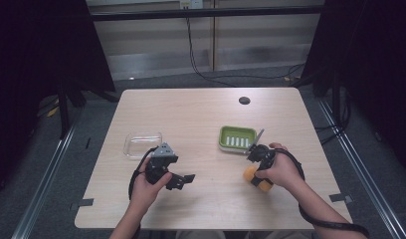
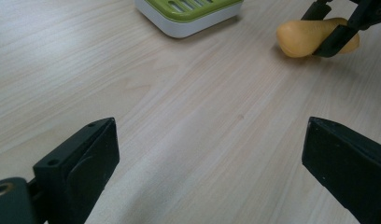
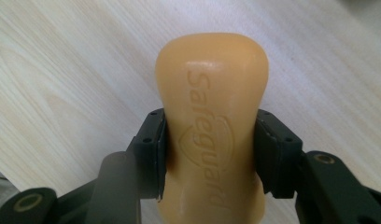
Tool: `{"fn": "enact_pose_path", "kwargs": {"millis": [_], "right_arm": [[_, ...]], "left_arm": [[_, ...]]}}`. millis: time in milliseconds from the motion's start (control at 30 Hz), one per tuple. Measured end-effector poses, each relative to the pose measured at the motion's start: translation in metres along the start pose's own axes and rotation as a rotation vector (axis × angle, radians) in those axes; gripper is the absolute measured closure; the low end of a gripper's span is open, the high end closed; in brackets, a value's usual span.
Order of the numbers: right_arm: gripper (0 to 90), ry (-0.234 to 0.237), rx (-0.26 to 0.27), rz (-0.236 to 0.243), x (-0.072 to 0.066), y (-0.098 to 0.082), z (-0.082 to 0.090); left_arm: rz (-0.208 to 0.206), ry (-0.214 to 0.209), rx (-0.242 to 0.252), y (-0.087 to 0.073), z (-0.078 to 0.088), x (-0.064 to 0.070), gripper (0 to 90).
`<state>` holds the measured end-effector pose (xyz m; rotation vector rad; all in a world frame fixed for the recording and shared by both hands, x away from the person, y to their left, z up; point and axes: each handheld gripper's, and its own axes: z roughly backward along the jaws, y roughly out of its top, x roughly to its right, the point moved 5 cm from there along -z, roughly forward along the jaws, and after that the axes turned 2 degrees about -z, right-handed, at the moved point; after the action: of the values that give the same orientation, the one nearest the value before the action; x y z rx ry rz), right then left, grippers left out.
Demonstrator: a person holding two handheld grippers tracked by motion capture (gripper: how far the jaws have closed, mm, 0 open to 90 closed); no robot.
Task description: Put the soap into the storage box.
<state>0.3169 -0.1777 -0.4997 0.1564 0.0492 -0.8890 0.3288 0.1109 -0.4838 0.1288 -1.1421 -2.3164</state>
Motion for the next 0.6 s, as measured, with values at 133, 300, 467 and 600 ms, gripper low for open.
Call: {"fn": "enact_pose_path", "kwargs": {"millis": [133, 300, 467, 600], "right_arm": [[50.1, 0.008, 0.003, 0.011, 0.001, 0.002, 0.005], [50.1, 0.013, -0.009, 0.018, 0.001, 0.006, 0.010], [50.2, 0.019, -0.020, 0.035, 0.001, 0.009, 0.013], [50.1, 0.017, -0.016, 0.033, 0.001, 0.012, 0.016]], "left_arm": [[0.000, -0.001, -0.001, 0.000, 0.000, 0.000, 4.1], [0.003, 0.000, -0.002, 0.000, 0.000, -0.001, 4.1], [0.002, 0.000, 0.001, 0.000, 0.000, -0.001, 4.1], [0.004, -0.002, 0.001, 0.000, 0.000, -0.001, 4.1]]}}
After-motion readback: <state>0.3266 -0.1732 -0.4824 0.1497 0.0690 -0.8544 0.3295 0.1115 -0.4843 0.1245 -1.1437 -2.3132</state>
